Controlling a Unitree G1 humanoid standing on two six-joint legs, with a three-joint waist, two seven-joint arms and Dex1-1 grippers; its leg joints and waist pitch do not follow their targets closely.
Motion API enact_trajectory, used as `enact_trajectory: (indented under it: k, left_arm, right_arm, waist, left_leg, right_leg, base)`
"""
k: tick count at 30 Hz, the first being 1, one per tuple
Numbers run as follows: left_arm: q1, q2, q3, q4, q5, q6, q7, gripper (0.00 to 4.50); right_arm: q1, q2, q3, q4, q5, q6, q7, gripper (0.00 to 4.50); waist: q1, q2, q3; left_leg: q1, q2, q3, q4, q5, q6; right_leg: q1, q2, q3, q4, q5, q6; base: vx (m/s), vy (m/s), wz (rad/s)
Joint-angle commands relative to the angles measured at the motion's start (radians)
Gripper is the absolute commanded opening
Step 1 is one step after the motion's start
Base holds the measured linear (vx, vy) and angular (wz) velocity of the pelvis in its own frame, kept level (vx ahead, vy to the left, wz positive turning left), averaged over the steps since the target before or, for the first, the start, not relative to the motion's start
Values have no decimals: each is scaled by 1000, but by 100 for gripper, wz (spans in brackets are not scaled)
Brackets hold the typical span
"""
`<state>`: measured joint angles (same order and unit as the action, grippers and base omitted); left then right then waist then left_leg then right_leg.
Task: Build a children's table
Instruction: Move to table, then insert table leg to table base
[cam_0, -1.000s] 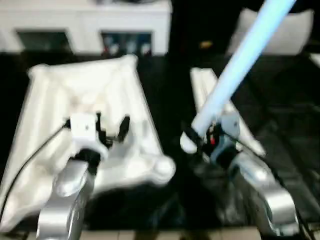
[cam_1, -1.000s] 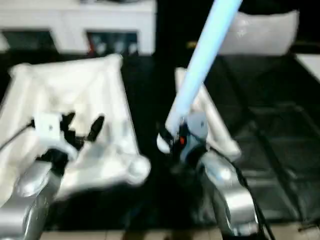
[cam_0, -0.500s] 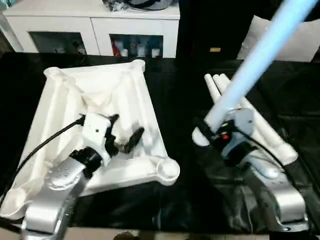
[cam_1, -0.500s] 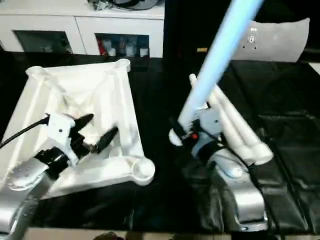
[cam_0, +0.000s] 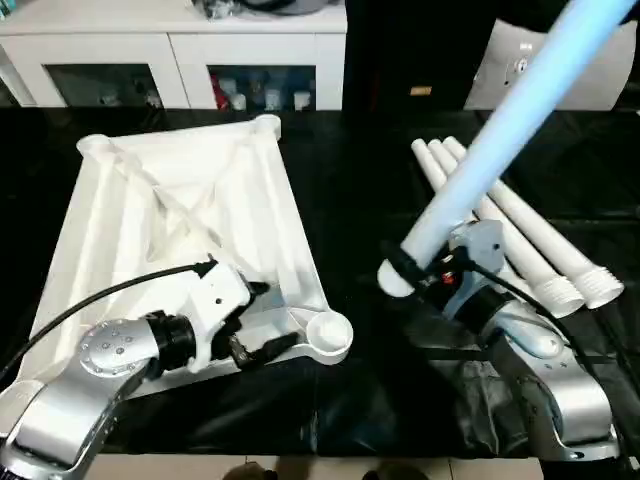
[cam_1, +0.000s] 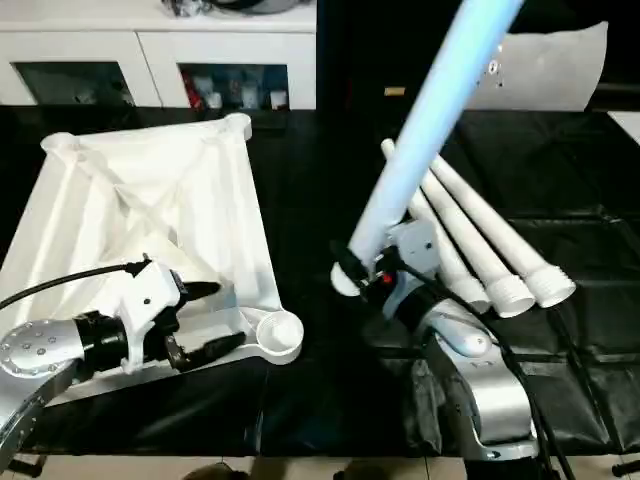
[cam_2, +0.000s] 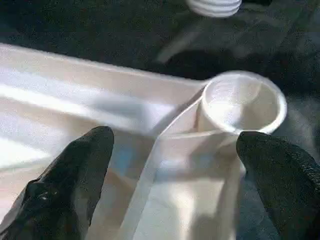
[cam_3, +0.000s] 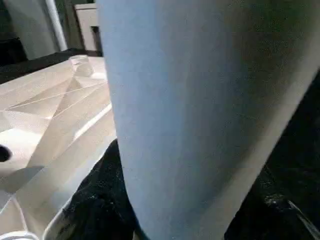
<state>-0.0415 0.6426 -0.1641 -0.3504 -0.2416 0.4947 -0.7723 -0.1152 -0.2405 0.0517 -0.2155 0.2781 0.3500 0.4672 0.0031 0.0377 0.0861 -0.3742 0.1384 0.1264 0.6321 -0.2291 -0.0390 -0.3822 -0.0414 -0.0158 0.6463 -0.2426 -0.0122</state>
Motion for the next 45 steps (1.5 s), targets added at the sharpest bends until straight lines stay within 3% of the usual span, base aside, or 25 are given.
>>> enact_trajectory:
  k: [1, 3, 5, 8, 9, 18, 19, 21, 22, 23, 26, 28, 29, 30, 31, 33, 34, 38, 39, 40, 41, 42, 43, 44, 45]
  left_arm:
    - [24, 41, 17, -29, -13, 15, -26, 415]
    - [42, 68, 34, -47, -26, 25, -44, 409]
    - [59, 83, 47, -52, -21, 25, -54, 370]
    - [78, 107, 52, -32, -2, 11, -71, 356]
    - [80, 112, 49, -26, 5, 3, -69, 342]
    - [49, 134, 1, 81, 71, -67, -81, 273]
    - [45, 140, 0, 98, 67, -81, -103, 267]
    - [37, 137, 5, 109, 49, -85, -123, 244]
    - [34, 134, 9, 112, 37, -85, -131, 235]
    - [27, 128, 12, 119, 32, -81, -129, 230]
    - [-16, 124, -16, 182, 73, -114, -127, 204]
    - [-29, 107, -18, 192, 61, -118, -134, 193]
    - [-40, 90, -16, 203, 48, -123, -141, 175]
    - [-44, 83, -19, 206, 43, -123, -147, 166]
    - [-50, 78, -28, 213, 48, -125, -149, 158]
    - [-54, 77, -37, 221, 57, -127, -151, 139]
    - [-63, 71, -48, 228, 65, -132, -152, 130]
    - [-101, 49, -87, 260, 95, -148, -140, 104]
    - [-114, 38, -90, 272, 101, -151, -137, 94]
    - [-141, 7, -99, 303, 101, -153, -136, 85]
    - [-149, -5, -104, 313, 102, -154, -136, 77]
    - [-150, -5, -104, 313, 102, -154, -136, 61]
    - [-163, -16, -112, 327, 109, -152, -129, 61]
    - [-171, -22, -117, 335, 115, -151, -125, 49]
    - [-193, -36, -129, 358, 124, -165, -128, 39]
  right_arm:
    - [3, -10, 4, -30, 23, 4, 12, 189]
    - [-1, -13, 5, -31, 25, 7, 16, 189]
    - [-1, -11, 3, -34, 27, 10, 22, 189]
    - [-10, -5, 1, -28, 26, 13, 21, 189]
    - [-8, -3, 1, -29, 26, 12, 18, 189]
    - [8, 6, 5, -47, 39, 30, 10, 189]
    - [13, 7, 9, -52, 41, 34, 12, 189]
    - [17, 7, 11, -46, 38, 36, 13, 189]
    - [19, 7, 12, -42, 37, 36, 11, 189]
    - [19, 5, 15, -38, 33, 36, 10, 189]
    - [13, 3, 28, -43, 29, 40, 10, 189]
    - [9, -1, 33, -49, 31, 47, 16, 189]
    - [4, -5, 38, -51, 31, 52, 23, 189]
    - [3, -9, 38, -51, 32, 56, 28, 189]
    - [1, -16, 40, -50, 31, 59, 35, 189]
    - [0, -24, 41, -50, 30, 64, 40, 189]
    - [-1, -27, 36, -49, 37, 69, 45, 189]
    - [-1, -43, 33, -51, 47, 78, 54, 189]
    - [-1, -44, 33, -54, 48, 81, 55, 189]
    - [-2, -40, 33, -37, 49, 68, 61, 189]
    - [0, -39, 33, -30, 50, 62, 65, 189]
    - [0, -39, 33, -30, 50, 62, 65, 189]
    - [0, -44, 38, -25, 35, 60, 60, 189]
    - [-1, -48, 42, -24, 24, 60, 55, 189]
    - [-7, -42, 40, -17, 24, 59, 51, 189]
  waist:
    - [4, 6, -56]
    - [3, 7, -42]
    - [3, 9, -35]
    - [3, 5, -25]
    - [3, 9, -23]
    - [2, 4, -29]
    - [2, -4, -28]
    - [4, 12, -27]
    - [2, 8, -27]
    - [4, 16, -29]
    - [3, 14, -26]
    - [4, 11, -24]
    - [1, -1, -22]
    - [4, 4, -22]
    - [1, -12, -22]
    - [1, -5, -21]
    - [-3, -29, -20]
    - [4, -7, -23]
    - [6, 5, -26]
    - [3, -3, -25]
    - [4, 1, -18]
    - [5, -4, -20]
    - [9, -6, -32]
    - [9, -6, -30]
    - [12, 6, -26]
  left_leg:
    - [1, 65, -21, -80, 6, 81]
    - [4, 68, -20, -87, -72, 76]
    - [8, 70, -18, -92, -132, 61]
    - [8, 72, -19, -99, -175, 47]
    - [11, 73, -20, -101, -186, 41]
    - [9, 71, -17, -101, -138, 42]
    - [7, 71, -17, -102, -124, 47]
    - [9, 74, -19, -102, -117, 44]
    - [10, 73, -17, -103, -123, 43]
    - [11, 73, -18, -102, -128, 38]
    - [11, 73, -17, -102, -132, 38]
    - [10, 72, -15, -102, -138, 37]
    - [8, 73, -14, -103, -133, 37]
    - [9, 73, -15, -103, -131, 37]
    - [8, 75, -12, -103, -124, 40]
    - [10, 76, -14, -103, -107, 46]
    - [8, 76, -9, -104, -101, 52]
    - [13, 80, -9, -103, -93, 52]
    - [14, 79, -10, -102, -85, 47]
    - [14, 78, -7, -103, -88, 48]
    - [14, 77, -5, -103, -102, 45]
    - [13, 77, -4, -102, -105, 45]
    - [12, 77, -3, -97, -83, 49]
    - [8, 76, -3, -97, -61, 58]
    - [7, 75, -5, -96, -58, 61]
  right_leg:
    - [49, -85, 43, -60, 160, -261]
    - [44, -86, 42, -70, 68, -266]
    - [39, -87, 45, -78, -25, -266]
    - [34, -88, 48, -85, -124, -246]
    - [31, -88, 49, -86, -142, -243]
    - [37, -90, 52, -85, -90, -236]
    - [37, -91, 53, -86, -80, -237]
    - [34, -91, 52, -82, -68, -245]
    - [33, -89, 51, -84, -65, -248]
    - [34, -90, 51, -81, -55, -255]
    - [35, -89, 52, -82, -34, -261]
    - [36, -91, 54, -84, -57, -260]
    - [38, -92, 55, -85, -66, -259]
    - [37, -93, 54, -84, -76, -259]
    - [37, -93, 55, -86, -80, -258]
    - [35, -92, 54, -82, -63, -258]
    - [36, -92, 54, -86, -59, -255]
    - [35, -95, 53, -82, -52, -256]
    - [36, -95, 53, -78, -27, -259]
    - [35, -93, 53, -83, -20, -261]
    - [32, -92, 53, -85, -16, -266]
    - [35, -95, 55, -84, -15, -270]
    - [44, -99, 55, -79, 1, -277]
    - [45, -98, 53, -79, 13, -275]
    - [42, -100, 53, -79, 10, -275]
  base:
    - [0, 0, 0]
    - [0, 0, 0]
    - [0, 0, 0]
    - [0, 0, 0]
    - [0, 0, 0]
    - [0, 0, 0]
    - [0, 0, 0]
    - [0, 0, 0]
    - [0, 0, 0]
    - [0, 0, 0]
    - [0, 0, 0]
    - [0, 0, 0]
    - [0, 0, 0]
    - [0, 0, 0]
    - [0, 0, 0]
    - [0, 0, 0]
    - [0, 0, 0]
    - [0, 0, 0]
    - [0, 0, 0]
    - [0, 0, 0]
    - [0, 0, 0]
    - [0, 0, 0]
    - [0, 0, 0]
    - [0, 0, 0]
    - [0, 0, 0]
